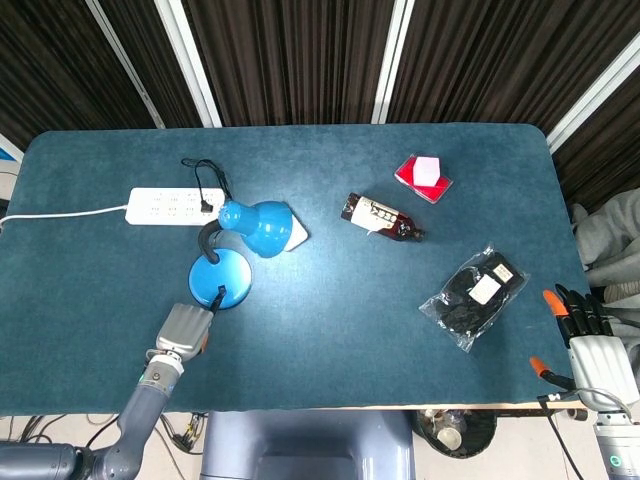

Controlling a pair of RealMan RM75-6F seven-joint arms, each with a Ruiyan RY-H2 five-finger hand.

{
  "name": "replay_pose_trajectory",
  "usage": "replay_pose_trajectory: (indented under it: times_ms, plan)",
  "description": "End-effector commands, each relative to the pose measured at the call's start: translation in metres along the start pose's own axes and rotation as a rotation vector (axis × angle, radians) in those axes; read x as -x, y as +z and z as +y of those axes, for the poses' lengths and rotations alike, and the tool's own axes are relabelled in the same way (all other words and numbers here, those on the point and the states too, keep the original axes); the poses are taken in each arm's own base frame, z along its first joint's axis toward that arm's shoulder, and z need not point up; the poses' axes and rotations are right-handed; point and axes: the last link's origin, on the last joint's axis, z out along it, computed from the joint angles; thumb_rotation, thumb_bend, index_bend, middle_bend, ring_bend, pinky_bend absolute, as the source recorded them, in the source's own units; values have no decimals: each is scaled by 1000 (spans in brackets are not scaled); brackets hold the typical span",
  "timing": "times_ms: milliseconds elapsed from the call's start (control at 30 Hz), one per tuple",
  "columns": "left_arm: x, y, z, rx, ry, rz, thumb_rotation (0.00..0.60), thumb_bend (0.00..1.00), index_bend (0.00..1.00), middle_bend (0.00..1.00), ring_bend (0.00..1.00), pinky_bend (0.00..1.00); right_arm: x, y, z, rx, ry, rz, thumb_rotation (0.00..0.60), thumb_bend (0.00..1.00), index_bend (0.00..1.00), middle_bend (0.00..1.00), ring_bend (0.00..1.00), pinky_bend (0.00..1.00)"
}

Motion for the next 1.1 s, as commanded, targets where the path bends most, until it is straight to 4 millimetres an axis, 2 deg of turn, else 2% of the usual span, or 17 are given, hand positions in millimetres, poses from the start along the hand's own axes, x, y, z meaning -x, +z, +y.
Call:
replay_pose_trajectory:
  times_ms: [33,200,300,333,400,467,533,567,633,767,967,1100]
  plan:
    - [2,-1,0,0,2,-6,600,541,47,920,901,914,0,0,0,0,0,0,600,250,0,0,0,0]
    - [2,-1,0,4,-3,7,600,539,48,912,895,910,0,0,0,-1,0,1,600,249,0,0,0,0]
    - [-25,-3,0,22,-100,172,600,503,47,873,855,881,0,0,0,0,0,1,600,249,0,0,0,0]
    - [-30,-4,-2,28,-119,208,600,462,41,826,810,850,0,0,0,0,0,1,600,250,0,0,0,0]
    - [-40,-10,-9,42,-136,278,600,368,18,666,673,737,-1,0,0,-1,-1,4,600,249,0,0,0,0]
    - [-46,-18,-19,50,-128,323,600,268,0,386,448,523,-1,0,0,0,-1,4,600,250,0,0,0,0]
    - [-49,-29,-34,46,-106,360,600,209,0,193,272,351,-1,0,0,0,-3,4,600,250,0,0,0,0]
    - [-49,-32,-37,48,-102,366,600,179,0,115,196,266,-1,0,0,0,-3,4,600,250,0,0,0,0]
    - [-45,-42,-53,34,-77,384,600,142,0,32,107,157,0,0,0,-1,-5,4,600,250,0,0,0,0]
    - [-33,-63,-81,-5,-54,397,600,99,0,0,0,16,-1,0,0,-2,-11,5,600,249,0,0,0,0]
    - [-10,-102,-123,-75,-54,414,600,97,0,0,0,0,0,0,0,2,-20,7,600,250,0,0,0,0]
    - [0,-128,-141,-109,-90,437,600,97,0,0,0,0,0,0,0,6,-24,9,600,250,0,0,0,0]
